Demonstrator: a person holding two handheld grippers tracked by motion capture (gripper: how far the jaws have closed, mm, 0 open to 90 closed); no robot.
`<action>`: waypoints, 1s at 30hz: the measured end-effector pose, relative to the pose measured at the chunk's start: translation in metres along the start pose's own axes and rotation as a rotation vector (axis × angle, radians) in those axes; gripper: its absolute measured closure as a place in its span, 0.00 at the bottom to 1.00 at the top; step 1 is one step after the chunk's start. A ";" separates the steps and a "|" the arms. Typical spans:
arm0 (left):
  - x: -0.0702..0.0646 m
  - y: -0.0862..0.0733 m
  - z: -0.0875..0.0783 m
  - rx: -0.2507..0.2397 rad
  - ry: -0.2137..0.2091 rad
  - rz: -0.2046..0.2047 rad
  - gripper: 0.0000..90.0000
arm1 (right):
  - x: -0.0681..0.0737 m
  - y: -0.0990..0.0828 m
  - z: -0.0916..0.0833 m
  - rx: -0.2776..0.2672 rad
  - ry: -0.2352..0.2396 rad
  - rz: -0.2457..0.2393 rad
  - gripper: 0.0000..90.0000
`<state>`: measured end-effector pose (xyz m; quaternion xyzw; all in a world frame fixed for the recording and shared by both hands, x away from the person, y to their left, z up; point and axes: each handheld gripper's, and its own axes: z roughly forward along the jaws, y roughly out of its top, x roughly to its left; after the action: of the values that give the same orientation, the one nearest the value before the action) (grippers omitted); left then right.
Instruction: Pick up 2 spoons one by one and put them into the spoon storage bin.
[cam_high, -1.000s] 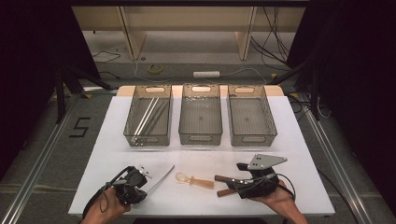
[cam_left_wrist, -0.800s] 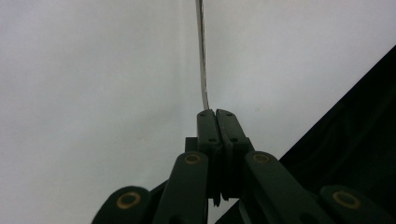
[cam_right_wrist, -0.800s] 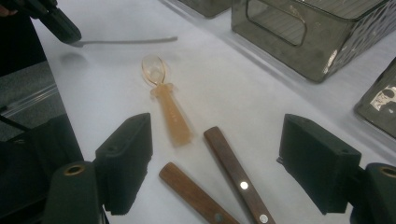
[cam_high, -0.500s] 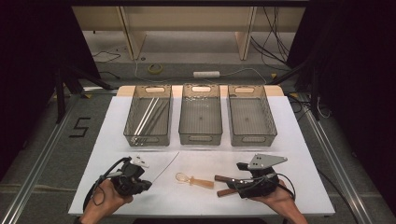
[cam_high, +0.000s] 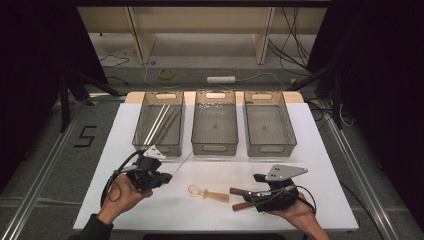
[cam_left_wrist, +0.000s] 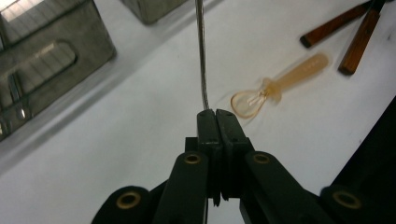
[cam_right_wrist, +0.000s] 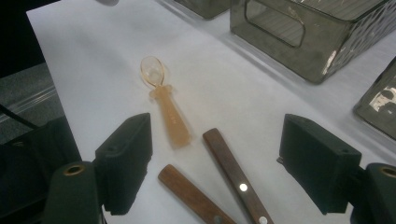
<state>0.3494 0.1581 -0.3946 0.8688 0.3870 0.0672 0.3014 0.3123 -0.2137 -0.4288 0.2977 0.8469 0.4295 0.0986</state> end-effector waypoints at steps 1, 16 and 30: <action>0.000 0.005 0.000 -0.012 -0.001 -0.003 0.99 | 0.000 0.000 0.000 -0.001 0.000 0.002 0.29; 0.005 0.065 0.006 -0.150 -0.016 0.002 0.99 | 0.000 0.000 -0.001 -0.005 0.000 0.005 0.29; 0.024 0.104 0.034 -0.197 0.000 -0.047 0.99 | 0.000 0.000 -0.001 -0.011 0.001 0.004 0.29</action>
<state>0.4434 0.1050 -0.3651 0.8256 0.3987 0.0977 0.3870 0.3122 -0.2146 -0.4286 0.2987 0.8438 0.4347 0.0988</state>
